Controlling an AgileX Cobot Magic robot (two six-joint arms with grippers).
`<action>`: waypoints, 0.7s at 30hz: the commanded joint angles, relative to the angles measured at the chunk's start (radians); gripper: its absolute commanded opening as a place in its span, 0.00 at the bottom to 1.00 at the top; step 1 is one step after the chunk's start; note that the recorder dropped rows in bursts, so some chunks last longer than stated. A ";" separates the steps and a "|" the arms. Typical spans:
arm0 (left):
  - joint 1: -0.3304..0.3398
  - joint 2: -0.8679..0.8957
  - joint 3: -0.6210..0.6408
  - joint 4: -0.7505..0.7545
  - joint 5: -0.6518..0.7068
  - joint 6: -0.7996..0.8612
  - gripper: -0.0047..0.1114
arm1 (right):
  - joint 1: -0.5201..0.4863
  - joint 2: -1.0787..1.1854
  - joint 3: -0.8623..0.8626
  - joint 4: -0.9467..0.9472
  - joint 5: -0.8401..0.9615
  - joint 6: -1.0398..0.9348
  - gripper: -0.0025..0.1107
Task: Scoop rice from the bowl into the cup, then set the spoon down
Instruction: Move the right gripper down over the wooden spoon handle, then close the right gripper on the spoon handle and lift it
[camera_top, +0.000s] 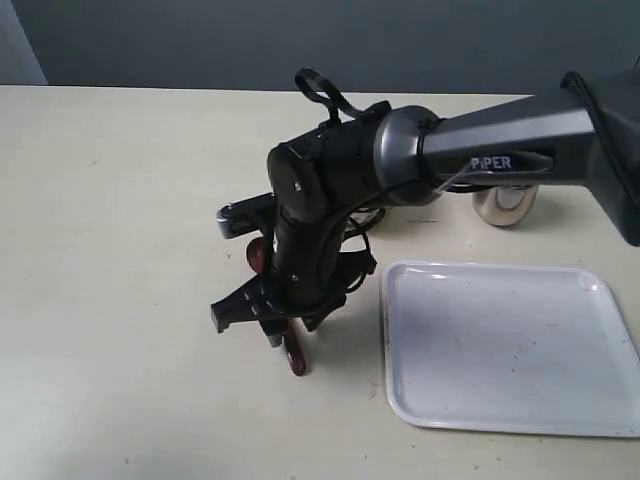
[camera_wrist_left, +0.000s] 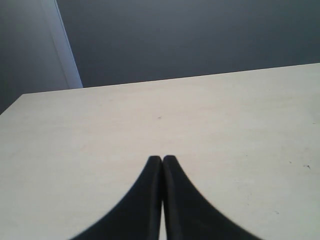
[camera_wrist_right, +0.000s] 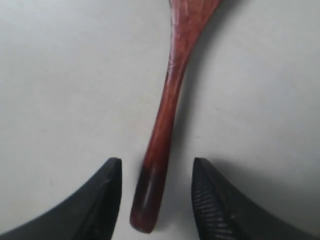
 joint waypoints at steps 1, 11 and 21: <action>-0.008 -0.004 -0.004 0.000 -0.001 -0.007 0.04 | -0.001 0.022 0.003 0.000 0.002 0.009 0.41; -0.008 -0.004 -0.004 0.000 -0.001 -0.007 0.04 | -0.001 0.025 0.003 0.019 0.000 0.019 0.31; -0.008 -0.004 -0.004 0.000 -0.001 -0.007 0.04 | -0.001 0.025 0.003 0.023 0.008 0.024 0.01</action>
